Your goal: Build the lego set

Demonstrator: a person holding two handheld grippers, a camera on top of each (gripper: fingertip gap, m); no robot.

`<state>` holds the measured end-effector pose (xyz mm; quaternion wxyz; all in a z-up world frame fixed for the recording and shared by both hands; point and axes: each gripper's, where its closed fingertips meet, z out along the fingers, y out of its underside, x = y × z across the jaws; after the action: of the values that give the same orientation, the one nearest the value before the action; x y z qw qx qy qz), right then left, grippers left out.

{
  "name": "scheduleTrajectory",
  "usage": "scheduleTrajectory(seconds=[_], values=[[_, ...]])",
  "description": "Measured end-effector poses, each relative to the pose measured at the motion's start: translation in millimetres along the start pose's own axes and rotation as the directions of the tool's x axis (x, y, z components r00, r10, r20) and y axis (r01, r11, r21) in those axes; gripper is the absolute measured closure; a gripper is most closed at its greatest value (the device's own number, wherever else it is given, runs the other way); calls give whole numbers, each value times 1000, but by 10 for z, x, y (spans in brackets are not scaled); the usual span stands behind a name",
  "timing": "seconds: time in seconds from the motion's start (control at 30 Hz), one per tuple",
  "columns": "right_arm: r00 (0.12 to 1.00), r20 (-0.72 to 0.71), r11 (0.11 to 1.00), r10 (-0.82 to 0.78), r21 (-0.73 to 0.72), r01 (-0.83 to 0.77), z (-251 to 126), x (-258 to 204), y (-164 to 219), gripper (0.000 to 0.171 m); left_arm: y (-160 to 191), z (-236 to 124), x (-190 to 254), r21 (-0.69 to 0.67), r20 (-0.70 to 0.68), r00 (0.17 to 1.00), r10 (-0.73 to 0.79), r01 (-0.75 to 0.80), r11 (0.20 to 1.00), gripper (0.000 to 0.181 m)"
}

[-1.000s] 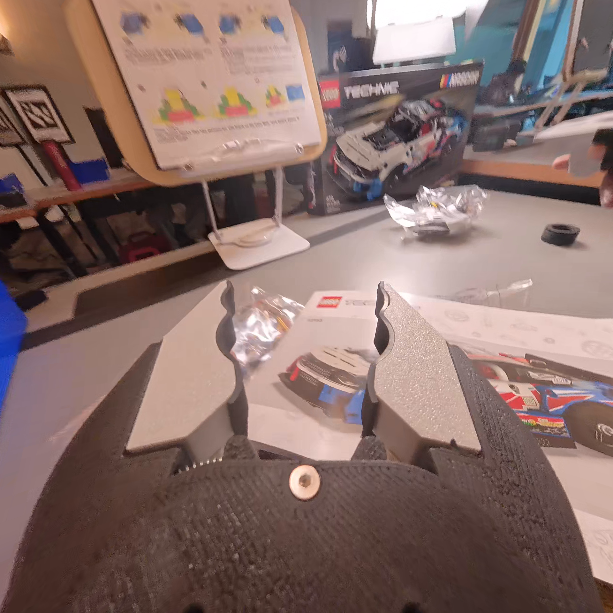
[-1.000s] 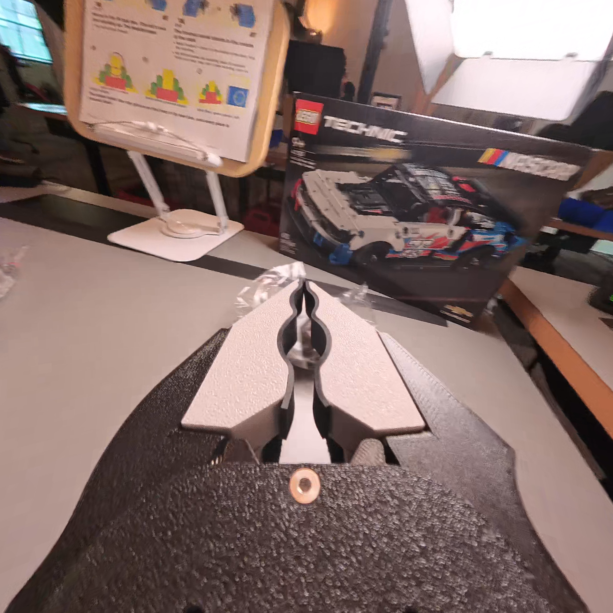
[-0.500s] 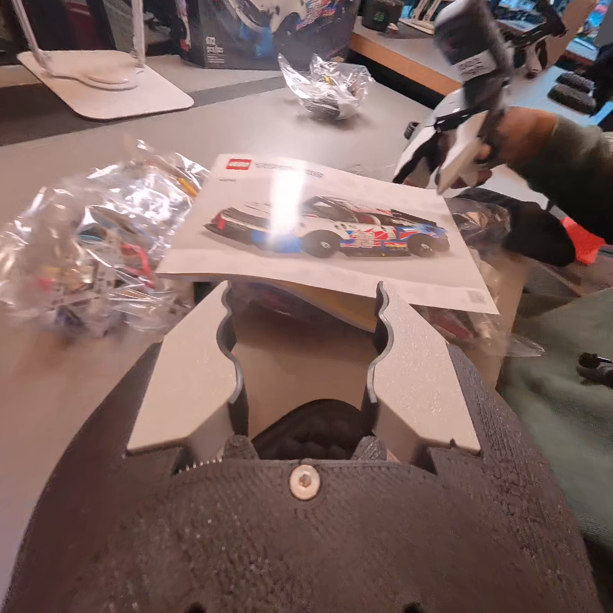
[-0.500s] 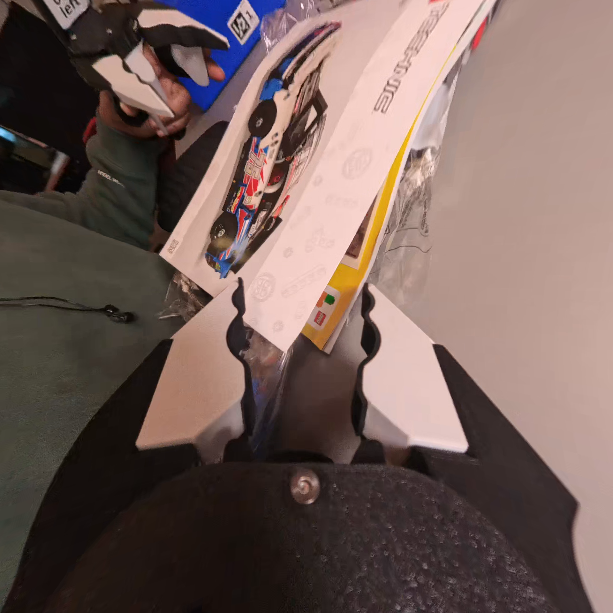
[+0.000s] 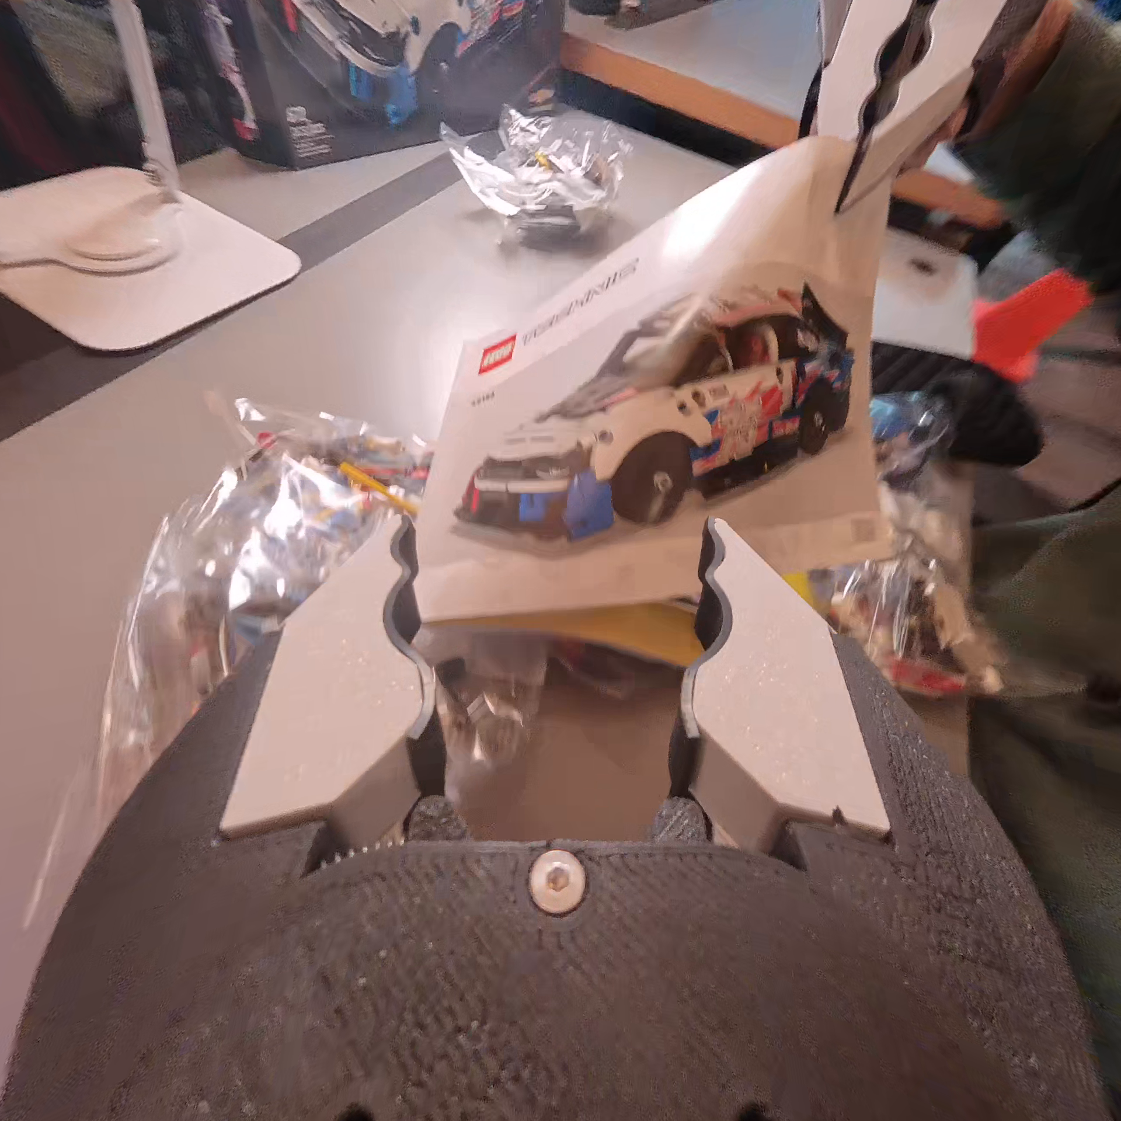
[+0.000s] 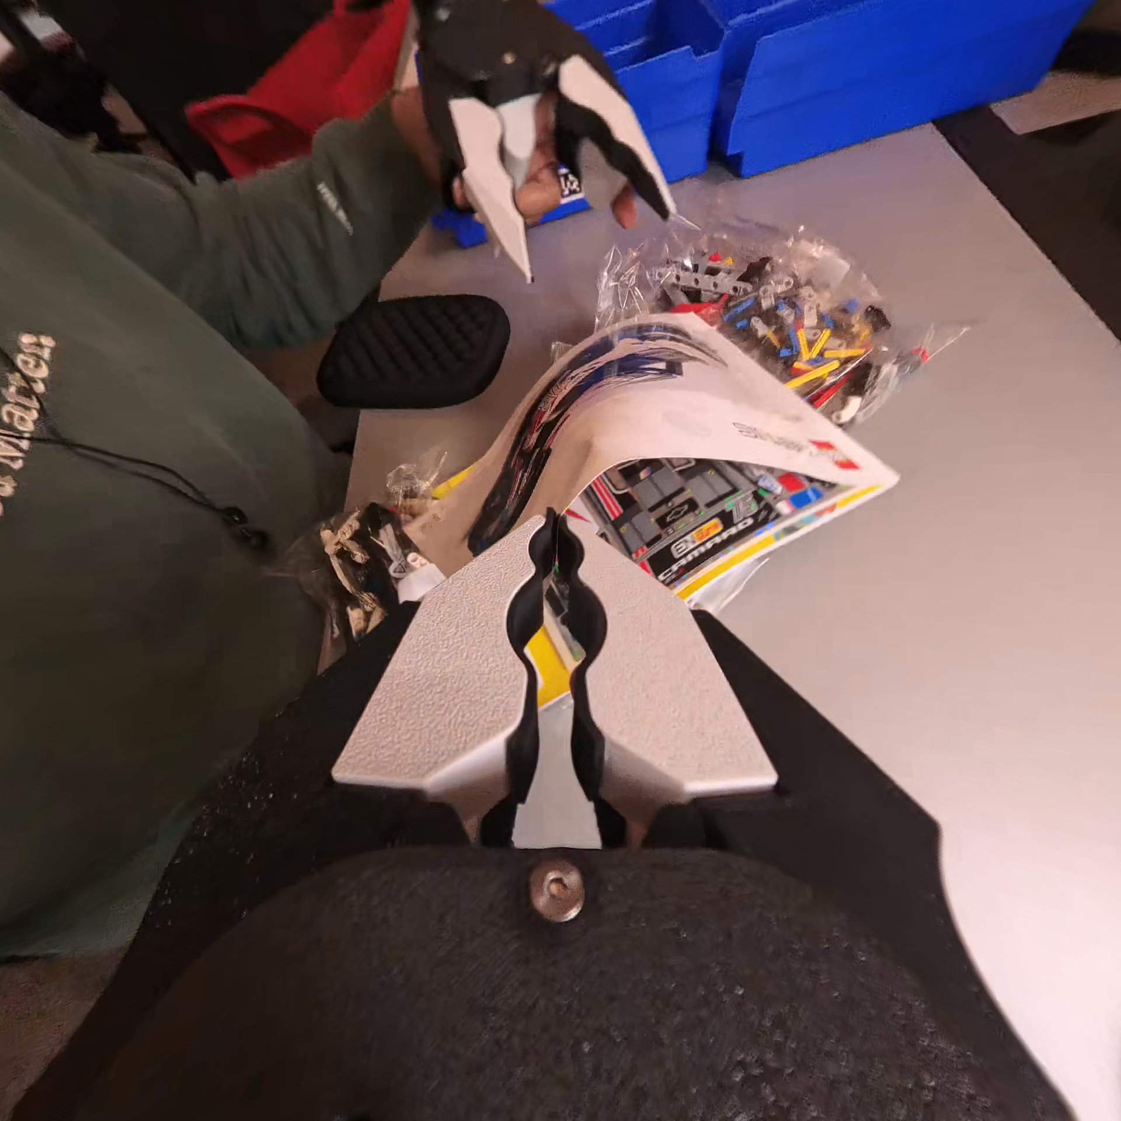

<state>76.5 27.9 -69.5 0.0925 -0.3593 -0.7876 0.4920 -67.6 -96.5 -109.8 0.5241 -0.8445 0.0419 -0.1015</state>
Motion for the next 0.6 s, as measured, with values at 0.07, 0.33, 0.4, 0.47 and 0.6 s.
scheduleTrajectory(seconds=[0.07, 0.33, 0.4, 0.47, 0.6], values=[[1000, 18, 1000, -5, -27, 6, -37, 84, -119, 171, -173, 170, -186, -14, -68, 995, -69, 68, 998, 94], [969, 173, 956, 178, -263, -129, 186, -48, 681, 130, 418, 715, -440, -567, -302, 908, -289, 73, 820, 93], [957, 145, 947, 252, -242, -213, 270, -1, 836, 111, 456, 724, -473, -618, -312, 891, -330, 74, 783, 97], [912, 162, 915, 377, -220, -339, 356, 6, 922, 102, 468, 738, -452, -661, -328, 864, -383, 80, 746, 102], [885, 182, 902, 428, -153, -404, 463, 46, 879, 109, 512, 803, -333, -706, -369, 844, -389, 17, 708, 125]])
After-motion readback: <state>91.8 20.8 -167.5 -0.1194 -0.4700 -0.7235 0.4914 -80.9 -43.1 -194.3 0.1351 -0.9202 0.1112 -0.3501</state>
